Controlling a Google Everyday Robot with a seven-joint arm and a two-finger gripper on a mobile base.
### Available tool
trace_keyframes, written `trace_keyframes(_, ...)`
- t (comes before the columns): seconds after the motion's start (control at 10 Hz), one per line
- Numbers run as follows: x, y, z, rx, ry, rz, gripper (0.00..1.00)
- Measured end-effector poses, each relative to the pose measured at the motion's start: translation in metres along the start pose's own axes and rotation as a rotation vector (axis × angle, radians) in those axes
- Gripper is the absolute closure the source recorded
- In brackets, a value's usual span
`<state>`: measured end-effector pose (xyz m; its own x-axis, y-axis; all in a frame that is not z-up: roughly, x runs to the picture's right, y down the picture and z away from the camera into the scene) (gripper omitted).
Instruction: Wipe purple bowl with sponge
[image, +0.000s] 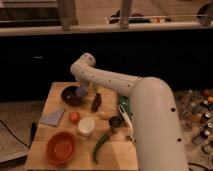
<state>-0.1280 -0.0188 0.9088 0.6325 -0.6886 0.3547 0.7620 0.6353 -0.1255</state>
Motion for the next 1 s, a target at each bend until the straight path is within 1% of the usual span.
trace_keyframes(0.2, 0.001, -0.002, 0.002, -0.004, 0.005, -0.017, 1.0)
trace_keyframes(0.4, 0.0, -0.002, -0.001, 0.002, 0.011, -0.026, 1.0)
trace_keyframes(0.7, 0.009, -0.012, -0.004, 0.021, 0.037, -0.051, 1.0)
trace_keyframes(1.0, 0.015, -0.026, -0.003, 0.037, 0.045, -0.084, 1.0)
